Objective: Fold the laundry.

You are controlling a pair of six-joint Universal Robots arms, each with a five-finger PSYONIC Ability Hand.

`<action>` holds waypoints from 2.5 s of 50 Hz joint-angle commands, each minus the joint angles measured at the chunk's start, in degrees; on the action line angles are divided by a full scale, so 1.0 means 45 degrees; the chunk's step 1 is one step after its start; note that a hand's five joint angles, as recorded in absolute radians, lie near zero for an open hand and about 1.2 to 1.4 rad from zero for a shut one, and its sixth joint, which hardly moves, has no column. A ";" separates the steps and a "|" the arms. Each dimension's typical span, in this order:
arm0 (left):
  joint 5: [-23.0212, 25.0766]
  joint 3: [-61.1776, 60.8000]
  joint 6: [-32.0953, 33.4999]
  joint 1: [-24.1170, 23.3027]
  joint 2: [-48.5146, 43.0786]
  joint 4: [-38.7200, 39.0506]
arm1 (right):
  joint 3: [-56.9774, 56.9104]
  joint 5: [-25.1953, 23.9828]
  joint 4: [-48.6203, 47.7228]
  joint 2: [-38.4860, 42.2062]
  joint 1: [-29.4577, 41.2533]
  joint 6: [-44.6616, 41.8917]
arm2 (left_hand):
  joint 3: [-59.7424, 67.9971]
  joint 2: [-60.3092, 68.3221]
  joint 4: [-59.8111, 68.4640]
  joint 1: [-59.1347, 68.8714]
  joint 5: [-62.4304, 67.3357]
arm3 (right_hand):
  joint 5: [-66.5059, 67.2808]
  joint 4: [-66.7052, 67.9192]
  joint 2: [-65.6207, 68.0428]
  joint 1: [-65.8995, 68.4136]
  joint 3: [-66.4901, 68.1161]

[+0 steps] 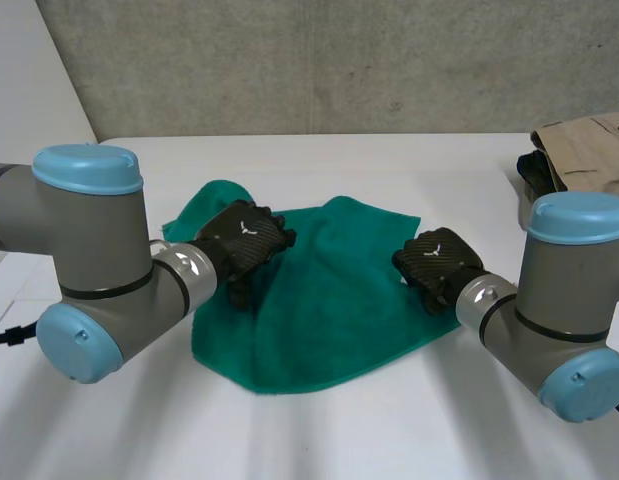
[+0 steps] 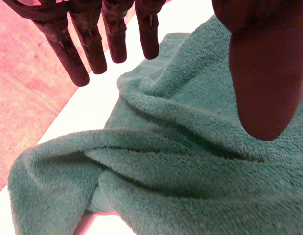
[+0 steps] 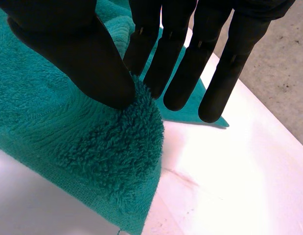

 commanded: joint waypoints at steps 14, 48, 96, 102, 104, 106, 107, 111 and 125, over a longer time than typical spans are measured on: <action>0.0270 -0.4331 -0.1521 0.2386 0.3173 -0.0013 | -0.0485 0.0192 -0.0018 0.0562 -0.0809 -0.0524 | 0.2256 0.2318 0.2378 0.2278 0.2499 | 0.2970 0.2497 0.2709 0.3572 0.2597; 0.1132 -0.2928 -0.1913 0.2348 -0.0656 0.2683 | -0.0230 0.0329 -0.0272 0.0542 -0.0496 -0.0622 | 1.3691 1.3753 1.3813 1.3714 1.3934 | 0.2970 0.2497 0.2709 0.3572 0.2597; -0.2559 0.0670 -0.1580 0.1508 -0.0113 0.0730 | -0.2184 0.2516 -0.1580 0.2437 0.0675 0.1390 | -0.1256 -0.1194 -0.1134 -0.1234 -0.1013 | 0.2970 0.2497 0.2709 0.3572 0.2597; -0.2677 -0.3059 -0.2693 0.1196 0.3227 0.0847 | -0.1950 0.2321 -0.1659 0.2008 0.0441 0.1136 | -0.0624 -0.0562 -0.0502 -0.0601 -0.0381 | 0.2970 0.2497 0.2709 0.3572 0.2597; -0.2599 -0.4674 -0.2907 0.0944 0.4085 0.0963 | -0.1852 0.2165 -0.1678 0.1871 0.0344 0.1097 | 0.0159 0.0221 0.0281 0.0181 0.0401 | 0.2970 0.2497 0.2709 0.3572 0.2597; -0.2405 -0.5986 -0.2870 0.0748 0.4440 0.1333 | -0.1794 0.1971 -0.1678 0.1812 0.0285 0.1077 | 0.0795 0.0857 0.0917 0.0817 0.1037 | 0.2970 0.2497 0.2709 0.3572 0.2597; -0.2345 -0.6361 -0.2812 0.0708 0.4422 0.1587 | -0.1774 0.1911 -0.1678 0.1792 0.0266 0.1077 | 0.1095 0.1157 0.1217 0.1118 0.1338 | 0.2970 0.2497 0.2709 0.3572 0.2597; -0.2325 -0.7555 -0.2090 0.0980 0.4072 0.3090 | -0.1637 0.1813 -0.1678 0.1753 0.0265 0.1077 | 0.2816 0.2878 0.2938 0.2838 0.3059 | 0.2970 0.2497 0.2709 0.3572 0.2597; -0.1467 -0.7089 -0.0408 0.2387 0.1865 0.4812 | -0.1403 0.1754 -0.1736 0.1812 0.0363 0.0765 | 0.5020 0.5082 0.5142 0.5042 0.5263 | 0.2970 0.2497 0.2709 0.3572 0.2597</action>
